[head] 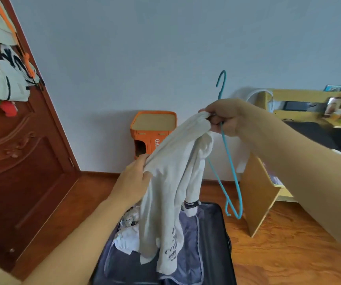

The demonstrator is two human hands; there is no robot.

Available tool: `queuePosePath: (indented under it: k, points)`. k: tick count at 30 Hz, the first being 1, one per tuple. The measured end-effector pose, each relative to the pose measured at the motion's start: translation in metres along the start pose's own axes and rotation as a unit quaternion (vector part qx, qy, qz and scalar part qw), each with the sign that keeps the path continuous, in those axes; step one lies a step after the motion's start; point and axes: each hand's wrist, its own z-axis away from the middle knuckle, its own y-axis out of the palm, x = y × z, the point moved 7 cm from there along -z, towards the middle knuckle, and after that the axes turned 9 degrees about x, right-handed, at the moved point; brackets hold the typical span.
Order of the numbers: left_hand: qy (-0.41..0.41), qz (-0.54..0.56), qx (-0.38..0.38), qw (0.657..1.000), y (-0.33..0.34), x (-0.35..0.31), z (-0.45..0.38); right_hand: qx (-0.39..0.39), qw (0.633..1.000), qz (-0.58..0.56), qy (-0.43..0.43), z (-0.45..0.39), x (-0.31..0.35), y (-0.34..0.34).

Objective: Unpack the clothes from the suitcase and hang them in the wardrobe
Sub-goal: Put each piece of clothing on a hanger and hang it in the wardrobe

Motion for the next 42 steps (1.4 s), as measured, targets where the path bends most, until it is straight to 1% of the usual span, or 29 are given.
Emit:
queuePosePath:
  k: [3,5,8,9,11,12,13,14,15,16,17,18,19,21,22,23,24,25,26,28,29,30,33,35,36,37,39,40,42]
  points:
    - [0.056,0.08,0.07,0.993,-0.016,-0.009,0.009,-0.003,0.999,-0.038,0.02,0.001,-0.01,-0.014]
    - [0.037,0.156,0.112,0.981,-0.015,-0.009,0.012,0.004,0.999,-0.047,0.018,0.004,-0.009,-0.018]
    - [0.007,0.243,0.126,0.962,-0.014,-0.013,0.017,0.012,0.999,-0.042,0.015,0.006,-0.008,-0.024]
    - [-0.006,0.29,0.133,0.948,-0.009,-0.015,0.019,0.016,0.999,-0.042,0.019,0.007,-0.009,-0.026]
    - [-0.028,0.398,0.153,0.904,0.001,-0.018,0.022,0.024,0.998,-0.045,0.027,0.008,-0.015,-0.03]
    - [-0.049,0.437,0.147,0.886,0.004,-0.017,0.02,0.027,0.998,-0.048,0.031,0.008,-0.02,-0.033]
    - [-0.07,0.46,0.118,0.877,0.001,-0.015,0.018,0.03,0.998,-0.045,0.038,0.007,-0.026,-0.036]
    - [-0.09,0.461,0.061,0.881,-0.006,-0.01,0.014,0.034,0.998,-0.036,0.049,0.005,-0.035,-0.04]
    - [-0.097,0.423,-0.014,0.901,-0.02,-0.004,0.008,0.038,0.997,-0.021,0.066,0.003,-0.047,-0.044]
    - [-0.089,0.34,-0.087,0.932,-0.039,-0.004,0.003,0.043,0.995,0.002,0.088,0.001,-0.061,-0.048]
    - [-0.074,0.24,-0.136,0.958,-0.057,-0.011,0.001,0.047,0.992,0.037,0.114,-0.001,-0.076,-0.052]
    - [-0.047,0.171,-0.156,0.972,-0.071,-0.023,-0.002,0.047,0.985,0.089,0.141,-0.002,-0.091,-0.056]
    - [-0.021,0.148,-0.136,0.979,-0.076,-0.033,-0.009,0.042,0.974,0.152,0.16,-0.002,-0.102,-0.059]
    - [0.016,0.197,-0.016,0.98,-0.067,-0.056,-0.023,0.013,0.947,0.287,0.143,0.0,-0.108,-0.061]
    - [0.024,0.215,0.05,0.975,-0.058,-0.065,-0.028,-0.009,0.935,0.342,0.094,0.001,-0.103,-0.059]
    - [0.034,0.207,0.095,0.973,-0.052,-0.077,-0.031,-0.025,0.926,0.375,0.025,0.004,-0.094,-0.051]
    - [0.044,0.187,0.117,0.974,-0.047,-0.083,-0.036,-0.023,0.924,0.377,-0.055,0.009,-0.084,-0.038]
    - [0.055,0.179,0.13,0.974,-0.044,-0.089,-0.039,0.002,0.929,0.349,-0.123,0.017,-0.077,-0.02]
    - [0.065,0.181,0.141,0.971,-0.041,-0.096,-0.041,0.044,0.934,0.312,-0.167,0.025,-0.075,-0.002]
    - [0.078,0.193,0.158,0.965,-0.038,-0.103,-0.044,0.137,0.93,0.292,-0.177,0.032,-0.088,0.032]
    - [0.081,0.185,0.158,0.966,-0.038,-0.105,-0.043,0.159,0.923,0.307,-0.169,0.03,-0.098,0.043]
    - [0.081,0.166,0.151,0.971,-0.039,-0.105,-0.041,0.148,0.918,0.332,-0.162,0.022,-0.108,0.046]
    - [0.094,0.088,0.111,0.985,-0.052,-0.092,-0.025,0.067,0.916,0.363,-0.154,-0.005,-0.118,0.03]
    - [0.099,-0.032,0.144,0.984,-0.052,-0.072,-0.004,0.041,0.92,0.357,-0.158,-0.011,-0.111,0.021]
    - [0.096,-0.103,0.163,0.977,-0.05,-0.061,0.008,0.044,0.917,0.36,-0.167,-0.009,-0.105,0.021]
    - [0.11,-0.173,0.157,0.966,-0.047,-0.051,0.019,0.052,0.908,0.374,-0.182,-0.008,-0.097,0.025]
    - [0.147,-0.292,0.085,0.941,-0.044,-0.038,0.036,0.055,0.882,0.417,-0.213,0.0,-0.08,0.04]
    - [0.12,-0.315,0.031,0.941,-0.048,-0.031,0.04,0.053,0.877,0.424,-0.219,0.001,-0.073,0.047]
    - [0.003,-0.317,-0.061,0.947,-0.062,-0.017,0.044,0.058,0.892,0.388,-0.223,0.0,-0.064,0.057]
